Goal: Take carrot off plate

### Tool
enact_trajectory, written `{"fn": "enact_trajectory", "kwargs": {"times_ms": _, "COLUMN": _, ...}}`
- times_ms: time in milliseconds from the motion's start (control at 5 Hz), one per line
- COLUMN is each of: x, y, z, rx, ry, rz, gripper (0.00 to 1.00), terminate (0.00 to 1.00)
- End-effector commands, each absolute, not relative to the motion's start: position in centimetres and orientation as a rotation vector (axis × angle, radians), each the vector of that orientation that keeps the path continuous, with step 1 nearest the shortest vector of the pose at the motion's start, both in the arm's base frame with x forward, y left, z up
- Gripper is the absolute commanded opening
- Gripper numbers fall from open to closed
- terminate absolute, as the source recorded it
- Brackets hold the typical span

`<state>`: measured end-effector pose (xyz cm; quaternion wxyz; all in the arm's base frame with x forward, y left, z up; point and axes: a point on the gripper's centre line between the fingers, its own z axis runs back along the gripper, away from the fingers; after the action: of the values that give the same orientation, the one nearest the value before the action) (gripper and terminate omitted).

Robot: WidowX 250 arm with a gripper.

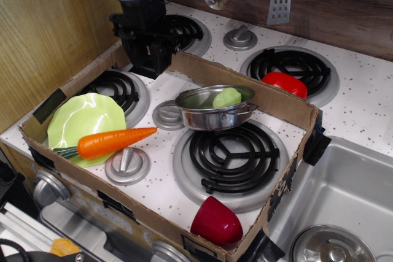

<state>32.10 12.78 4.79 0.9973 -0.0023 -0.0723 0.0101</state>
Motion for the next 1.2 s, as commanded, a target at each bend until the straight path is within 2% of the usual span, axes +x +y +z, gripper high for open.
{"fn": "enact_trajectory", "kwargs": {"times_ms": 0, "x": 30.9, "y": 13.3, "z": 9.1, "rx": 0.118, "ry": -0.263, "rz": -0.179, "gripper": 1.00, "terminate": 0.00}}
{"fn": "enact_trajectory", "kwargs": {"times_ms": 200, "x": 29.4, "y": 13.2, "z": 10.7, "rx": 0.101, "ry": -0.342, "rz": -0.331, "gripper": 1.00, "terminate": 0.00}}
{"fn": "enact_trajectory", "kwargs": {"times_ms": 400, "x": 27.7, "y": 13.4, "z": 10.9, "rx": 0.092, "ry": -0.494, "rz": -0.530, "gripper": 1.00, "terminate": 0.00}}
{"fn": "enact_trajectory", "kwargs": {"times_ms": 600, "x": 25.4, "y": 13.0, "z": 9.9, "rx": 0.080, "ry": -0.460, "rz": -0.610, "gripper": 1.00, "terminate": 0.00}}
{"fn": "enact_trajectory", "kwargs": {"times_ms": 800, "x": 23.5, "y": 12.7, "z": 8.8, "rx": 0.125, "ry": -0.415, "rz": -0.599, "gripper": 1.00, "terminate": 0.00}}
{"fn": "enact_trajectory", "kwargs": {"times_ms": 1000, "x": 22.5, "y": 12.2, "z": 8.5, "rx": 0.155, "ry": -0.309, "rz": -0.604, "gripper": 1.00, "terminate": 0.00}}
